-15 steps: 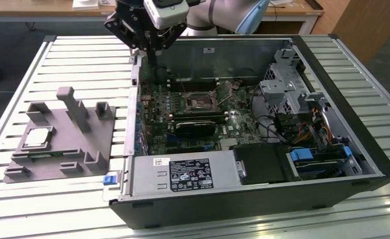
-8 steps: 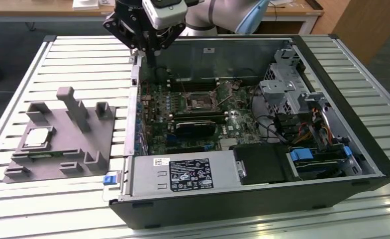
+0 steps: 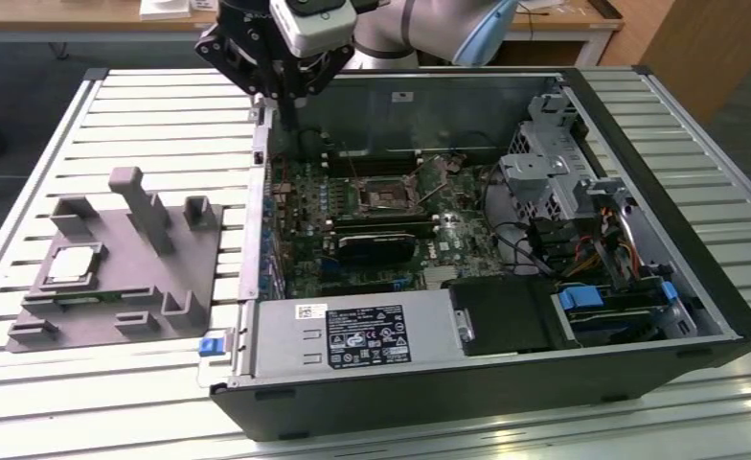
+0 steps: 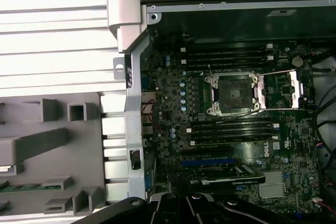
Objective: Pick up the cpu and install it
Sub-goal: 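Reach for the cpu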
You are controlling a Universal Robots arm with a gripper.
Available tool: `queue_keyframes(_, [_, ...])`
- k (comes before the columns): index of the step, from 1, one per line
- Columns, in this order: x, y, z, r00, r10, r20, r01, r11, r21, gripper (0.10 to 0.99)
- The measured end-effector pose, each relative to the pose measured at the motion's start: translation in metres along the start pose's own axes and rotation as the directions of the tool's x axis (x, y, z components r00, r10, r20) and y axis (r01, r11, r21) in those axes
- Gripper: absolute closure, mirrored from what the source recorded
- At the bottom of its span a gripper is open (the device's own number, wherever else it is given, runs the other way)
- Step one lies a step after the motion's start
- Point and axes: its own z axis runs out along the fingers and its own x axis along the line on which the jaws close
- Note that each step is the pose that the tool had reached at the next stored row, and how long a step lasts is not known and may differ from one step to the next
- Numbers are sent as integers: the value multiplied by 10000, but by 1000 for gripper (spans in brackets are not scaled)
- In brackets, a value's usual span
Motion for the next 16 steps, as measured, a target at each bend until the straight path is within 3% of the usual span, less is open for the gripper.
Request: queue_keyframes(16, [134,-10,3,10000,1,0,-1,10000,0,980])
